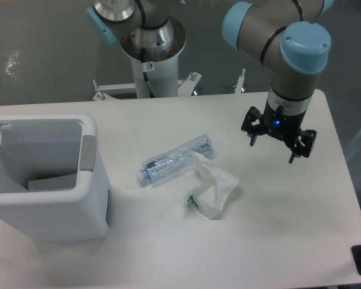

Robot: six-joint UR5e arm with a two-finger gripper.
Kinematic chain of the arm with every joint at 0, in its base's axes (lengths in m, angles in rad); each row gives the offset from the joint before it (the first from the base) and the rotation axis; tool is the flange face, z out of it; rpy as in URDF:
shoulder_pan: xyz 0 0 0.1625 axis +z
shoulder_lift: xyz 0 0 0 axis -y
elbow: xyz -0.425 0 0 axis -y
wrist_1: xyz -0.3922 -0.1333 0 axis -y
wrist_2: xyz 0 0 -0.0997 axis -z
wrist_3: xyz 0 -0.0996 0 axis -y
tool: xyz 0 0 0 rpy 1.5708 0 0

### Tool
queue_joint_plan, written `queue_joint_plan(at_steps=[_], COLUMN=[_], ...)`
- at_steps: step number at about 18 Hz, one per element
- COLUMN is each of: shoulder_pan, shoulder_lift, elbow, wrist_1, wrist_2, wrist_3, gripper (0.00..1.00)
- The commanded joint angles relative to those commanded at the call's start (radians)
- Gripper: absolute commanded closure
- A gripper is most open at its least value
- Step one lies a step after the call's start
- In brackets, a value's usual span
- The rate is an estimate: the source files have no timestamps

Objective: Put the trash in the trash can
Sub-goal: 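Move the gripper over the crumpled plastic bag and lower it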

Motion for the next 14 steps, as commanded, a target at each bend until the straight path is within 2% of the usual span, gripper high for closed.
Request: queue_joint_plan(at_steps=[5, 8, 10, 12, 14], shoulder_pan=[-0.018, -0.022, -0.023, -0.023, -0.029], shoulder_lift=[-0.003, 0.0, 0.011, 0.02, 0.015], elbow=[-0.005, -0.031, -0.083, -0.153, -0.199], wrist_1=[0.006, 0.014, 0.058, 0.127, 0.147], wrist_2=[-0.002, -0.005, -0.014, -0.015, -0.014], wrist_3=[-0.015, -0.032, -0.063, -0.121, -0.161], gripper=[0.0, 0.0, 0.0, 0.0, 0.0])
